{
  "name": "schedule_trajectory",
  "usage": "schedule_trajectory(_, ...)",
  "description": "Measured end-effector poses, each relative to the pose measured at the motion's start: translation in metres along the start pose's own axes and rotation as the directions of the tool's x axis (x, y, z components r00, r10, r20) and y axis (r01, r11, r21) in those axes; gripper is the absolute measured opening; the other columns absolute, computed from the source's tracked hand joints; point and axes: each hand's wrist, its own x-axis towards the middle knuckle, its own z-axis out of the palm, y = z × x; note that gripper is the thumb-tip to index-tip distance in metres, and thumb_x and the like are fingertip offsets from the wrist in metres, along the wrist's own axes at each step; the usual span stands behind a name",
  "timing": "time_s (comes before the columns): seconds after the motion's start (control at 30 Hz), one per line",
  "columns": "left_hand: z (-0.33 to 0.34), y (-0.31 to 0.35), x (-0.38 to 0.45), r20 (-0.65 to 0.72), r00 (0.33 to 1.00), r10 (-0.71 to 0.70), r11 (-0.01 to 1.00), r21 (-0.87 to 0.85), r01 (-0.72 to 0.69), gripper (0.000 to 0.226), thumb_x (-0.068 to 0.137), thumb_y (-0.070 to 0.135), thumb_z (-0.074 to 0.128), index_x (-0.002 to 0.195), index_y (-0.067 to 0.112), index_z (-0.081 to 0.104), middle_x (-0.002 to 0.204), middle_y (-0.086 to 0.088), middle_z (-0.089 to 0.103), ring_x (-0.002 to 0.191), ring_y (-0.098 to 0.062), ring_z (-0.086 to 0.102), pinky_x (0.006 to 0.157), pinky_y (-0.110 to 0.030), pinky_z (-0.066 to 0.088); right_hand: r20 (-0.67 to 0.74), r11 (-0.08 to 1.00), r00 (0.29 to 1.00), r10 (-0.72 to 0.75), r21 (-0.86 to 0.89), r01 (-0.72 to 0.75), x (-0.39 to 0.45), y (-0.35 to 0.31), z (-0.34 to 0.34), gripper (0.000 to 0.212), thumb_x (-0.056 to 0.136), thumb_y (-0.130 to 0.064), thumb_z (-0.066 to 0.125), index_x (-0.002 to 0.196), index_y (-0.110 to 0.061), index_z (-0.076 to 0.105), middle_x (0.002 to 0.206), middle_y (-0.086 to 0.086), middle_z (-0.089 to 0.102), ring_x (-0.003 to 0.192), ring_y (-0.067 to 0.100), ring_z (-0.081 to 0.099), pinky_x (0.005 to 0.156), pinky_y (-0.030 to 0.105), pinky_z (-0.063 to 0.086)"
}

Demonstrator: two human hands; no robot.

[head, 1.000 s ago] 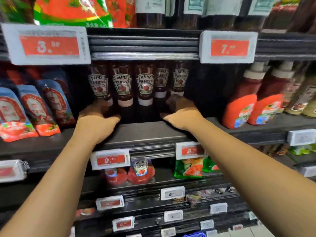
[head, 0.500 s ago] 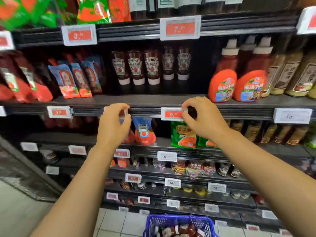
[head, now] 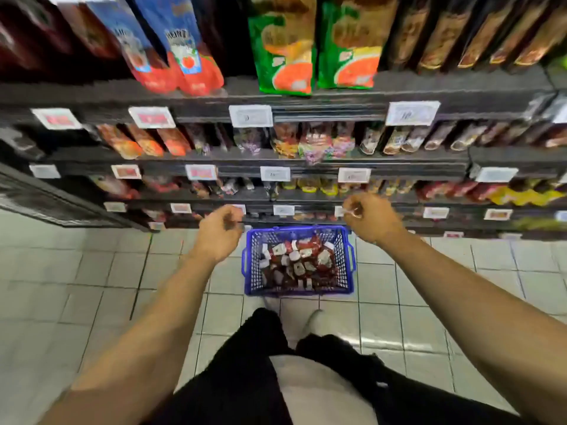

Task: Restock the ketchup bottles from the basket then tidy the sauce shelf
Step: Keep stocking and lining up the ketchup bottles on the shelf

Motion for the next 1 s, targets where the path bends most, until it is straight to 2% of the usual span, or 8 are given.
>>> schedule_trajectory(0.1, 0.040, -0.036, -0.012, 0.153, 0.982, -0.110, 0.994, 0.031, 0.106, 0.014, 0.089, -0.008, 0.063, 0.095, 0.004, 0.064, 0.079, 0.001, 0.062, 0.073, -0.018, 0.058, 0.056, -0.001, 0.039, 0.121, 0.980, 0.974, 0.193, 0.030, -0.198, -0.017, 0.038, 0.048, 0.009, 0.087, -0.015, 0.068, 0.096, -0.017, 0.070, 0.089, 0.001, 0.067, 0.095, 0.029, 0.067, 0.078, 0.029, 0.048)
schedule_trajectory(0.17, 0.065, -0.066, -0.017, 0.209, 0.959, -0.192, 0.980, 0.084, 0.178, 0.011, 0.090, -0.001, 0.064, 0.100, 0.004, 0.067, 0.091, -0.007, 0.066, 0.084, -0.023, 0.061, 0.061, -0.004, 0.043, 0.180, 0.958, 0.945, 0.273, 0.040, -0.284, -0.028, 0.056, 0.079, 0.010, 0.086, -0.014, 0.069, 0.090, -0.023, 0.067, 0.090, 0.001, 0.069, 0.094, 0.028, 0.068, 0.079, 0.026, 0.049)
schedule_trajectory(0.27, 0.098, -0.110, -0.017, 0.300, 0.909, -0.290, 0.946, 0.236, 0.224, 0.016, 0.092, 0.014, 0.065, 0.108, 0.012, 0.067, 0.113, -0.009, 0.068, 0.105, -0.028, 0.064, 0.087, -0.029, 0.053, 0.227, 0.939, 0.914, 0.335, -0.002, -0.344, -0.035, 0.082, 0.131, 0.006, 0.090, -0.017, 0.065, 0.090, -0.012, 0.069, 0.100, 0.010, 0.073, 0.093, 0.029, 0.068, 0.075, 0.024, 0.050)
schedule_trajectory(0.57, 0.218, -0.253, 0.013, 0.472, 0.773, -0.424, 0.887, 0.388, 0.249, 0.041, 0.086, 0.023, 0.069, 0.125, 0.019, 0.059, 0.122, 0.003, 0.064, 0.109, -0.022, 0.061, 0.087, -0.033, 0.051, 0.415, 0.792, 0.729, 0.545, 0.031, -0.610, -0.001, 0.173, 0.293, 0.023, 0.091, -0.018, 0.063, 0.112, -0.010, 0.067, 0.113, 0.017, 0.069, 0.104, 0.035, 0.067, 0.092, 0.048, 0.057)
schedule_trajectory(0.73, 0.311, -0.315, 0.074, 0.518, 0.751, -0.411, 0.895, 0.387, 0.223, 0.053, 0.084, 0.032, 0.072, 0.132, 0.020, 0.052, 0.125, -0.005, 0.064, 0.112, -0.028, 0.061, 0.090, -0.035, 0.050, 0.450, 0.807, 0.731, 0.513, 0.039, -0.589, 0.050, 0.238, 0.365, 0.024, 0.096, -0.015, 0.060, 0.118, -0.010, 0.067, 0.122, 0.014, 0.065, 0.098, 0.021, 0.060, 0.079, 0.021, 0.051)
schedule_trajectory(0.8, 0.352, -0.332, 0.102, 0.516, 0.769, -0.378, 0.914, 0.342, 0.220, 0.047, 0.079, 0.037, 0.072, 0.120, 0.024, 0.054, 0.113, -0.003, 0.068, 0.104, -0.026, 0.064, 0.079, -0.031, 0.049, 0.428, 0.807, 0.750, 0.505, 0.075, -0.586, 0.079, 0.260, 0.392, 0.009, 0.093, -0.019, 0.064, 0.100, -0.023, 0.069, 0.104, 0.002, 0.067, 0.088, 0.009, 0.065, 0.073, 0.020, 0.048)
schedule_trajectory(0.87, 0.396, -0.350, 0.126, 0.433, 0.845, -0.315, 0.945, 0.223, 0.238, 0.032, 0.073, 0.038, 0.074, 0.093, 0.029, 0.051, 0.084, 0.011, 0.063, 0.086, -0.018, 0.065, 0.063, -0.024, 0.041, 0.418, 0.795, 0.760, 0.498, 0.131, -0.592, 0.112, 0.282, 0.425, 0.029, 0.082, -0.037, 0.068, 0.106, -0.019, 0.070, 0.102, -0.002, 0.068, 0.085, 0.006, 0.067, 0.076, 0.025, 0.054)
schedule_trajectory(1.0, 0.484, -0.386, 0.169, 0.268, 0.914, -0.304, 0.953, 0.071, 0.296, 0.063, 0.073, 0.040, 0.081, 0.127, 0.023, 0.053, 0.100, 0.019, 0.057, 0.090, -0.005, 0.057, 0.057, -0.004, 0.031, 0.290, 0.818, 0.794, 0.534, 0.061, -0.572, 0.164, 0.328, 0.493, 0.067, 0.070, -0.059, 0.068, 0.126, -0.023, 0.065, 0.110, -0.001, 0.071, 0.105, 0.023, 0.067, 0.082, 0.034, 0.052)
